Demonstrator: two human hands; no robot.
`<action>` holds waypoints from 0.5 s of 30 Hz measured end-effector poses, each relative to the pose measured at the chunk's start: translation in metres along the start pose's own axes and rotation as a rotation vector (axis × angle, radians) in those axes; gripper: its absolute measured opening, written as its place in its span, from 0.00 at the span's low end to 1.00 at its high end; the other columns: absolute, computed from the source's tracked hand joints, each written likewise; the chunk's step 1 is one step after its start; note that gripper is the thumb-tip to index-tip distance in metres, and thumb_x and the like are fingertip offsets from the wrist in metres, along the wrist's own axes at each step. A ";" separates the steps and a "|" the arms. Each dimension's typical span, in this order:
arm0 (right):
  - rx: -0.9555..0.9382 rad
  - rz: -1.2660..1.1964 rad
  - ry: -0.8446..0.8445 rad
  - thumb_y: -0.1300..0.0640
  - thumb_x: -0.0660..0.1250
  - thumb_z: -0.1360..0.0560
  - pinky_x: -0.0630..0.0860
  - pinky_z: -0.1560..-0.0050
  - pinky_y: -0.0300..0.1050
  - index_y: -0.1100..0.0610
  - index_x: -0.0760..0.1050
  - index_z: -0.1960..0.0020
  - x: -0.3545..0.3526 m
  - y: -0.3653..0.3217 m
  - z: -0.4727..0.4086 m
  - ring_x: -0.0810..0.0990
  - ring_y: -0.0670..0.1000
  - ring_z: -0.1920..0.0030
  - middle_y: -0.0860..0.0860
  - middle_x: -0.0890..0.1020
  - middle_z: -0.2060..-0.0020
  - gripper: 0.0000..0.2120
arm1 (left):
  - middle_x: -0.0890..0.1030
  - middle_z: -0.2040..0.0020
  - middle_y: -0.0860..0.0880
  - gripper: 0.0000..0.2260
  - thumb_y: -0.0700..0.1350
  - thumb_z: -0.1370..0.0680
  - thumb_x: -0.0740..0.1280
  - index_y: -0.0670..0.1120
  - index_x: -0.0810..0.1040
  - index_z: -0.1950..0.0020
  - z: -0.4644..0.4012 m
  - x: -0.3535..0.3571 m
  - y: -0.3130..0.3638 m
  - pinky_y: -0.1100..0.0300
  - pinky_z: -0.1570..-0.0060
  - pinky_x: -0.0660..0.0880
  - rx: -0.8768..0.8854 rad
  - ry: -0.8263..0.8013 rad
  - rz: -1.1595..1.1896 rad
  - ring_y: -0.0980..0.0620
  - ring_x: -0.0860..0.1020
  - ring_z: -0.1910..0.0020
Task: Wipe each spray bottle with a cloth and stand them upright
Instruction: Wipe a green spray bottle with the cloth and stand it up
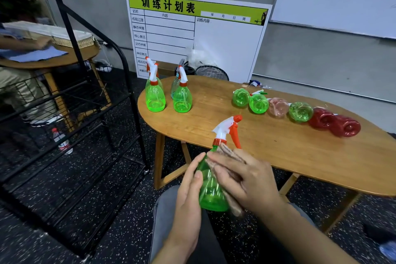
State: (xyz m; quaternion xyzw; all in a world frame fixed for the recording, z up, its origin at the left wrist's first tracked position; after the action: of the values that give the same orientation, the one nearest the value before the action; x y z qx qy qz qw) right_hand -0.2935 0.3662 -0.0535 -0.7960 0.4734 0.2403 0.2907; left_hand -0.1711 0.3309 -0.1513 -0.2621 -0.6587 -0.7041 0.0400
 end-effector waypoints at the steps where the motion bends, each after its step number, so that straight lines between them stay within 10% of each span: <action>1: 0.047 -0.026 0.016 0.43 0.63 0.16 0.78 0.69 0.45 0.43 0.83 0.36 0.001 0.004 -0.003 0.79 0.43 0.64 0.44 0.82 0.55 0.15 | 0.81 0.29 0.50 0.19 0.52 0.16 0.64 0.53 0.76 0.25 0.000 -0.001 0.000 0.42 0.26 0.71 -0.002 0.007 0.000 0.49 0.78 0.29; 11: -0.356 0.044 -0.141 0.50 0.70 0.20 0.67 0.69 0.38 0.45 0.83 0.35 0.020 -0.046 0.043 0.67 0.46 0.66 0.48 0.72 0.63 0.15 | 0.86 0.38 0.45 0.21 0.51 0.18 0.58 0.51 0.76 0.26 -0.001 -0.007 0.009 0.58 0.46 0.83 0.017 0.056 0.106 0.45 0.85 0.40; 15: -0.305 0.022 -0.060 0.49 0.69 0.19 0.69 0.71 0.38 0.44 0.84 0.36 0.009 -0.033 0.034 0.69 0.45 0.67 0.47 0.73 0.62 0.13 | 0.85 0.37 0.44 0.18 0.47 0.13 0.53 0.51 0.76 0.26 -0.002 -0.002 0.005 0.50 0.38 0.80 -0.012 0.041 0.074 0.43 0.84 0.36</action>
State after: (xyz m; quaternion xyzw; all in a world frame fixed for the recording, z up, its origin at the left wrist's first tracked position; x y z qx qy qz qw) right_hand -0.2634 0.3966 -0.0755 -0.8181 0.4313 0.3364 0.1777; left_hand -0.1675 0.3279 -0.1478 -0.2721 -0.6432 -0.7114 0.0781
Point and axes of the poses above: each hand's wrist, its own z-axis away from the middle knuckle, its own x-axis out of the palm, y = z × x, the point moved 8 cm from there along -z, towards the middle knuckle
